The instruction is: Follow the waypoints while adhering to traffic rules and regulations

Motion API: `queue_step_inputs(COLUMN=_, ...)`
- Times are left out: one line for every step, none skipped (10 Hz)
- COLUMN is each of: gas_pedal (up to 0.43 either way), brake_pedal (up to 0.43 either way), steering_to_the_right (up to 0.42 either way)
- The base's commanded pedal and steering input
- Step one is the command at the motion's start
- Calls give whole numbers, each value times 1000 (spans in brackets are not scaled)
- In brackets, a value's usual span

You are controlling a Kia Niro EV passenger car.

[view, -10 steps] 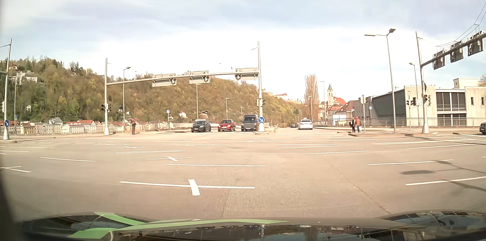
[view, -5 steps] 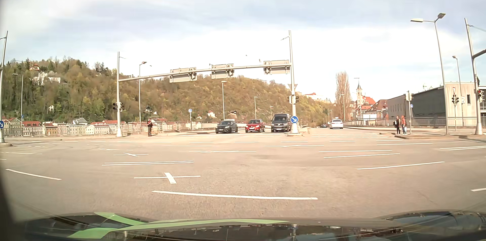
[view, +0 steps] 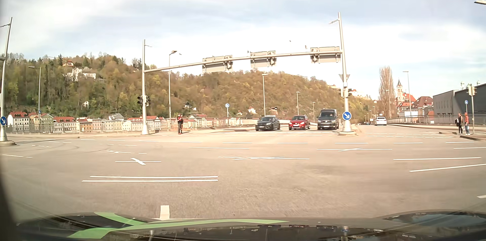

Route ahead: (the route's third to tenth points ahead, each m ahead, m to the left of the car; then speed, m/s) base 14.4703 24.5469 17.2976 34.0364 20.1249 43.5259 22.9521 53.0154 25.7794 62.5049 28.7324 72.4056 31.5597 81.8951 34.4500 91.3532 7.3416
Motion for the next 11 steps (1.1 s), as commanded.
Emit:
queue_step_inputs(gas_pedal=20, brake_pedal=0, steering_to_the_right=-183)
queue_step_inputs(gas_pedal=28, brake_pedal=0, steering_to_the_right=-185)
queue_step_inputs(gas_pedal=28, brake_pedal=0, steering_to_the_right=-185)
queue_step_inputs(gas_pedal=59, brake_pedal=0, steering_to_the_right=-188)
queue_step_inputs(gas_pedal=67, brake_pedal=0, steering_to_the_right=-192)
queue_step_inputs(gas_pedal=67, brake_pedal=0, steering_to_the_right=-195)
queue_step_inputs(gas_pedal=67, brake_pedal=0, steering_to_the_right=-198)
queue_step_inputs(gas_pedal=67, brake_pedal=0, steering_to_the_right=-203)
queue_step_inputs(gas_pedal=67, brake_pedal=0, steering_to_the_right=-212)
queue_step_inputs(gas_pedal=67, brake_pedal=0, steering_to_the_right=-217)
queue_step_inputs(gas_pedal=79, brake_pedal=0, steering_to_the_right=-217)
